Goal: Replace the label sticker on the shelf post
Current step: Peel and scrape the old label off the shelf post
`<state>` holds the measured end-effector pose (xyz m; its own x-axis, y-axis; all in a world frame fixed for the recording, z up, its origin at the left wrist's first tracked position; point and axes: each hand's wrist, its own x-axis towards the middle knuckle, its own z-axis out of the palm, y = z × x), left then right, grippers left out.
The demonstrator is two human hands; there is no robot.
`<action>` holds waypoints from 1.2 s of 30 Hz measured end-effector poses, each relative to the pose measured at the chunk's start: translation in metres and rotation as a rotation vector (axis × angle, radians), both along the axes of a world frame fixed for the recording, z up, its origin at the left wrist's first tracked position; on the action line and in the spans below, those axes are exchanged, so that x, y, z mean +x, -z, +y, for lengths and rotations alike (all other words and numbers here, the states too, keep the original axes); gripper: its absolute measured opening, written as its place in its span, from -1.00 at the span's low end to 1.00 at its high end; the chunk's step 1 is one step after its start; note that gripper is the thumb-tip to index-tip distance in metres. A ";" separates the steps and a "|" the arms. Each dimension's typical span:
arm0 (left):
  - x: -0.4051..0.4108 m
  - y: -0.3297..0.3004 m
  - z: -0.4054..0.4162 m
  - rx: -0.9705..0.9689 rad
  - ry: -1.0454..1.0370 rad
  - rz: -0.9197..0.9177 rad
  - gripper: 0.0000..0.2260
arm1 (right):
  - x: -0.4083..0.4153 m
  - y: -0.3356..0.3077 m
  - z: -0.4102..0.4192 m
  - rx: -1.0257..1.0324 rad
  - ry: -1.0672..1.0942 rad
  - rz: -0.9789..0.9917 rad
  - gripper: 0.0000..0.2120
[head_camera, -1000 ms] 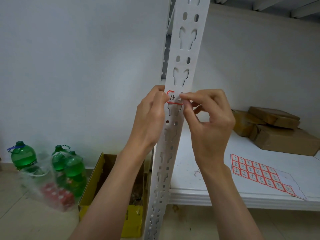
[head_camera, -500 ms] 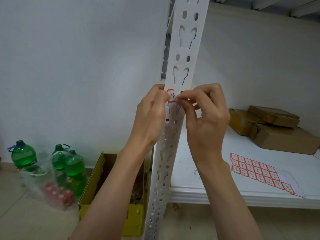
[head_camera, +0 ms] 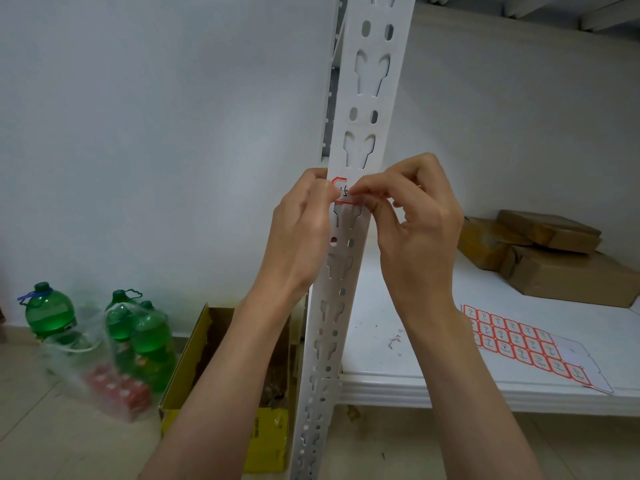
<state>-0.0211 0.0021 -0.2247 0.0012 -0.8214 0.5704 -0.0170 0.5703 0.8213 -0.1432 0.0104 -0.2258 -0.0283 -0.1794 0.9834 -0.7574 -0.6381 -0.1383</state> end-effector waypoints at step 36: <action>0.000 0.001 -0.001 -0.002 -0.005 0.004 -0.61 | 0.005 0.016 -0.006 -0.117 -0.004 -0.088 -0.93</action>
